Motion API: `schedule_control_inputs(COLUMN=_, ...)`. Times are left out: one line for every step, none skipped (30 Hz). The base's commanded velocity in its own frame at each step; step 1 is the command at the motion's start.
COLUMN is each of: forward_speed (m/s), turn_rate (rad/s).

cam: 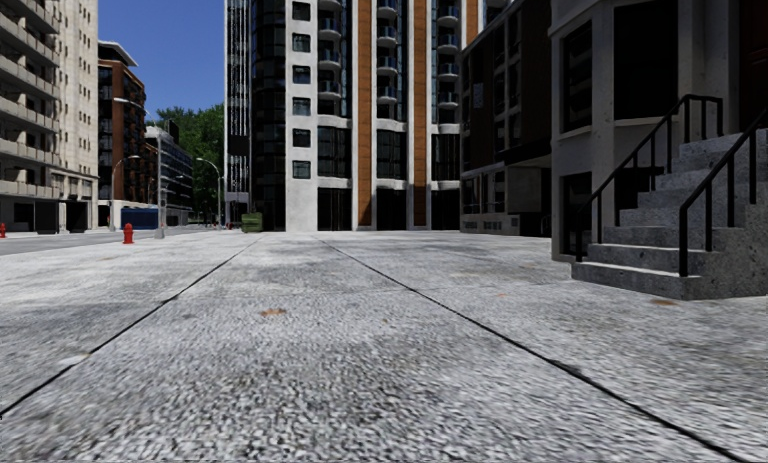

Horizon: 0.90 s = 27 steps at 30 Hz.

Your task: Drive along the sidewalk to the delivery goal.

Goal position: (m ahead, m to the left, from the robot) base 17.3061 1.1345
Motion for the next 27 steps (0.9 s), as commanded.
schedule_control_inputs(forward_speed=2.00, turn_rate=0.00)
schedule_control_inputs(forward_speed=2.00, turn_rate=0.00)
schedule_control_inputs(forward_speed=2.00, turn_rate=0.00)
schedule_control_inputs(forward_speed=2.00, turn_rate=0.00)
schedule_control_inputs(forward_speed=2.00, turn_rate=0.00)
schedule_control_inputs(forward_speed=2.00, turn_rate=0.00)
schedule_control_inputs(forward_speed=2.00, turn_rate=0.00)
schedule_control_inputs(forward_speed=2.00, turn_rate=0.00)
schedule_control_inputs(forward_speed=2.00, turn_rate=0.00)
schedule_control_inputs(forward_speed=2.00, turn_rate=0.00)
schedule_control_inputs(forward_speed=2.00, turn_rate=0.00)
schedule_control_inputs(forward_speed=2.00, turn_rate=0.00)
schedule_control_inputs(forward_speed=2.00, turn_rate=0.00)
schedule_control_inputs(forward_speed=2.00, turn_rate=0.00)
schedule_control_inputs(forward_speed=2.00, turn_rate=0.00)
schedule_control_inputs(forward_speed=2.00, turn_rate=0.00)
schedule_control_inputs(forward_speed=2.00, turn_rate=0.00)
schedule_control_inputs(forward_speed=2.00, turn_rate=0.00)
schedule_control_inputs(forward_speed=2.00, turn_rate=0.00)
schedule_control_inputs(forward_speed=2.00, turn_rate=0.00)
schedule_control_inputs(forward_speed=2.00, turn_rate=0.00)
schedule_control_inputs(forward_speed=2.00, turn_rate=0.00)
schedule_control_inputs(forward_speed=2.00, turn_rate=0.00)
schedule_control_inputs(forward_speed=2.00, turn_rate=0.00)
schedule_control_inputs(forward_speed=2.00, turn_rate=0.00)
schedule_control_inputs(forward_speed=2.00, turn_rate=0.00)
schedule_control_inputs(forward_speed=2.00, turn_rate=0.00)
